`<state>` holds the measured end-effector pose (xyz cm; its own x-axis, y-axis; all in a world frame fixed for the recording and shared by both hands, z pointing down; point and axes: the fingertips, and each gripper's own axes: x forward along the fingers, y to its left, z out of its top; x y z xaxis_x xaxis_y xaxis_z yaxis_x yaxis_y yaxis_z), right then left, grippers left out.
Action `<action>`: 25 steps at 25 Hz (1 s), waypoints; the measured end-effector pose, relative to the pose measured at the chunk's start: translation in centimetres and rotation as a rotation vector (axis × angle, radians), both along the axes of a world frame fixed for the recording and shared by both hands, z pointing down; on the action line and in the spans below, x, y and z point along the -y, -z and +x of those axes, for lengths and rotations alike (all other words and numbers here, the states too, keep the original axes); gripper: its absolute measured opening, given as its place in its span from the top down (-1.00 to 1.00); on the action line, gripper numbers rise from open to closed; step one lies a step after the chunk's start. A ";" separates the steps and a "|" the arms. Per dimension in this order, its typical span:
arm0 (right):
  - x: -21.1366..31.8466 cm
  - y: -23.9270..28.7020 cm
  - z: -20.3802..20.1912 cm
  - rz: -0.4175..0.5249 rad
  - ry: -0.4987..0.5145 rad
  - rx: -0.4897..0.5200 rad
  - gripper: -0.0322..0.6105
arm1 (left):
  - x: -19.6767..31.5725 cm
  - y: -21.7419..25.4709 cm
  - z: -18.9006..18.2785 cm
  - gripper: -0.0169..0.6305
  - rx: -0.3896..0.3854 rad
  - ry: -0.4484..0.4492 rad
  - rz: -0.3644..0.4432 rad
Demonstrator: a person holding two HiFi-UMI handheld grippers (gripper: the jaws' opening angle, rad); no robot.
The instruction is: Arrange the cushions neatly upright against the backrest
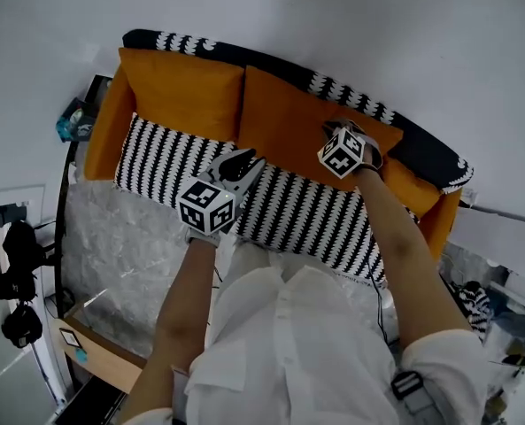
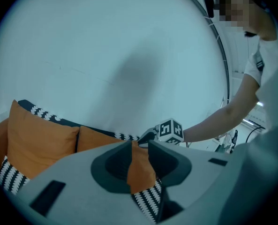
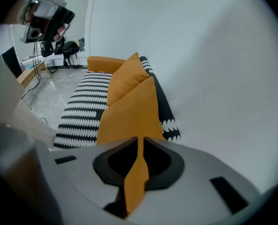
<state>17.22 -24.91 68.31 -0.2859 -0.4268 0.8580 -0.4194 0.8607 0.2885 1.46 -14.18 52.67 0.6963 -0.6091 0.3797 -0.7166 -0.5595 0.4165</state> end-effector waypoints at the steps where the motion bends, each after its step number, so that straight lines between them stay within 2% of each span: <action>1: -0.2 0.8 0.0 0.004 -0.018 0.030 0.75 | 0.1 0.3 0.1 0.58 -0.001 -0.003 0.006; 7: -1.9 7.0 1.0 -0.002 -0.250 0.318 0.77 | 0.3 2.6 0.3 0.58 -0.002 -0.018 0.050; 14: -5.9 13.6 5.0 0.066 -0.458 0.568 0.82 | -0.2 6.5 -2.0 0.58 -0.007 0.022 0.121; 20: -9.7 19.5 8.0 0.131 -0.509 0.748 0.83 | -1.4 11.5 -5.8 0.58 -0.012 0.105 0.216; 25: -12.5 24.3 9.4 0.099 -0.522 1.039 0.87 | -2.9 14.5 -8.0 0.60 -0.059 0.195 0.263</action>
